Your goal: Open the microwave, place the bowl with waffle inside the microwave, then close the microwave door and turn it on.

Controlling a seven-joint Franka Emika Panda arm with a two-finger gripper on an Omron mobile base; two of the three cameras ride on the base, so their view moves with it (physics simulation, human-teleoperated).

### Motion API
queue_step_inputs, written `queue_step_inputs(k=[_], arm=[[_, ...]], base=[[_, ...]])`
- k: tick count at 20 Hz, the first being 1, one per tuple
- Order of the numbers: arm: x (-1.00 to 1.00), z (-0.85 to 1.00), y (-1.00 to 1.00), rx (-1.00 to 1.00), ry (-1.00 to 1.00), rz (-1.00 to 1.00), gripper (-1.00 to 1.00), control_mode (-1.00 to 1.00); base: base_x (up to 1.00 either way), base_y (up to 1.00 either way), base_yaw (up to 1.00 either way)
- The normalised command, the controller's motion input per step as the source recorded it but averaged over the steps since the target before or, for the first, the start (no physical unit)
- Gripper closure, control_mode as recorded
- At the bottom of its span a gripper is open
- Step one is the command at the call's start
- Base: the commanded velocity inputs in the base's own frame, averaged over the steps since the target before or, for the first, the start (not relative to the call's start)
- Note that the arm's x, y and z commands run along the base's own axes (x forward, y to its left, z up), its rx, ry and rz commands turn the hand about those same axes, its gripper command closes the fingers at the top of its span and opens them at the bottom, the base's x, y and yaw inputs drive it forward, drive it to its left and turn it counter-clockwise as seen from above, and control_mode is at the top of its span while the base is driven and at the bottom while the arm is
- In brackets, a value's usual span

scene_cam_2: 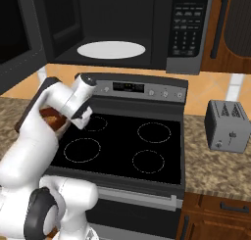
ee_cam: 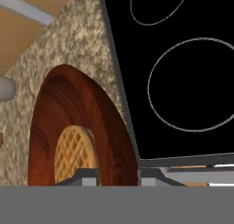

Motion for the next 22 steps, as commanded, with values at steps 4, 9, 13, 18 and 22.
queue_step_inputs(k=[4, 9, 13, 18, 22], arm=[[-0.41, 0.97, -0.84, 0.05, -0.21, -0.11, 1.0, -1.0], [-0.69, 0.72, -0.65, 0.05, -0.32, -0.17, 1.0, -1.0], [-0.71, 0.94, -0.63, 0.08, -0.26, -0.16, 1.0, -1.0], [-0.04, 1.0, -0.73, 0.12, -0.17, -0.17, 1.0, -1.0], [0.79, 0.91, -0.49, 0.11, 0.0, -0.12, 1.0, -1.0]], base=[[0.0, 0.0, 0.0], [0.0, 0.0, 0.0], [0.0, 0.0, 0.0], [0.0, 0.0, 0.0], [0.0, 0.0, 0.0]])
